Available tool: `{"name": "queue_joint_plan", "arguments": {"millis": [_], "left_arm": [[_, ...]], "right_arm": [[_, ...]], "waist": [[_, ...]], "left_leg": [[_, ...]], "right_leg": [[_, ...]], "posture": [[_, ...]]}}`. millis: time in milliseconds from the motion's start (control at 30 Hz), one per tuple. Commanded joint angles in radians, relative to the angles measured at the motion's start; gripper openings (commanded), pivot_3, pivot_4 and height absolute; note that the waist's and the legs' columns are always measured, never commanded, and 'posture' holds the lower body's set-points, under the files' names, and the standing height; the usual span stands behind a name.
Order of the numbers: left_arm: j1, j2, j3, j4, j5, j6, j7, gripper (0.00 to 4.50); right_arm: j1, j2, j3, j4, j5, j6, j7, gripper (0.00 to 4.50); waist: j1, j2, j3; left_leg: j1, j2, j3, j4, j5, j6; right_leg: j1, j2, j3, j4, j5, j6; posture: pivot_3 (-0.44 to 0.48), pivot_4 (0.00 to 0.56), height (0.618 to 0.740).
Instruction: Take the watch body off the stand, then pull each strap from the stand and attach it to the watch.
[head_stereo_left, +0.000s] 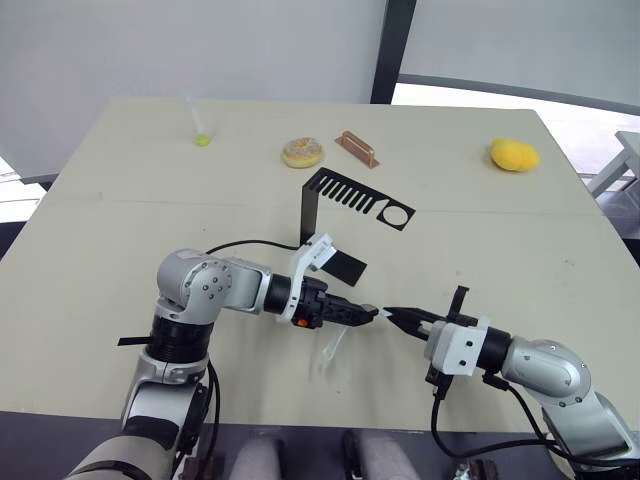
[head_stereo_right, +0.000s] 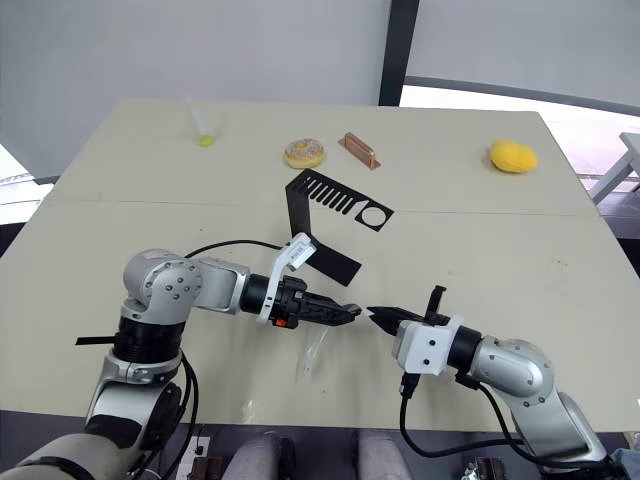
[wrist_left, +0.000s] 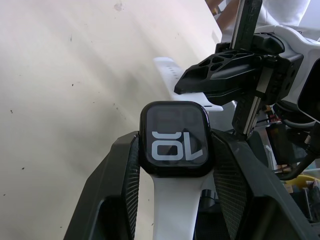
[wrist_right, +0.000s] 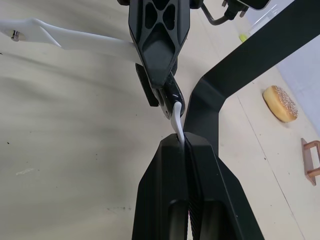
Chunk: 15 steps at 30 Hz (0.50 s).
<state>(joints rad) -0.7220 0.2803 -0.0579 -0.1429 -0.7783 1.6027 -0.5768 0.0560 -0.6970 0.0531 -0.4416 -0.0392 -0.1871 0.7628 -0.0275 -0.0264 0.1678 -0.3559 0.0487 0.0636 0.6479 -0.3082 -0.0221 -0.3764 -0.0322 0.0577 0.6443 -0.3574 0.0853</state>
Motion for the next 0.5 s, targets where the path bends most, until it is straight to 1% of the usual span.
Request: {"name": "queue_joint_plan", "arguments": {"millis": [33, 500], "left_arm": [[-0.012, -0.034, -0.028, -0.031, -0.024, -0.012, -0.014, 1.59], [-0.017, -0.036, -0.033, -0.031, -0.025, -0.013, -0.011, 1.59]], "right_arm": [[-0.019, 0.011, 0.020, -0.068, 0.014, -0.004, -0.002, 0.00], [-0.035, 0.017, 0.034, -0.062, -0.002, -0.004, -0.006, 0.00]], "waist": [[0.000, 0.000, 0.000], [0.000, 0.000, 0.000]], "left_leg": [[0.000, 0.000, 0.000, 0.000, 0.000, 0.000], [0.000, 0.000, 0.000, 0.000, 0.000, 0.000]], "right_leg": [[0.000, 0.000, 0.000, 0.000, 0.000, 0.000], [0.000, 0.000, 0.000, 0.000, 0.000, 0.000]], "posture": [[0.000, 0.150, 0.740], [0.000, 0.150, 0.740]]}}
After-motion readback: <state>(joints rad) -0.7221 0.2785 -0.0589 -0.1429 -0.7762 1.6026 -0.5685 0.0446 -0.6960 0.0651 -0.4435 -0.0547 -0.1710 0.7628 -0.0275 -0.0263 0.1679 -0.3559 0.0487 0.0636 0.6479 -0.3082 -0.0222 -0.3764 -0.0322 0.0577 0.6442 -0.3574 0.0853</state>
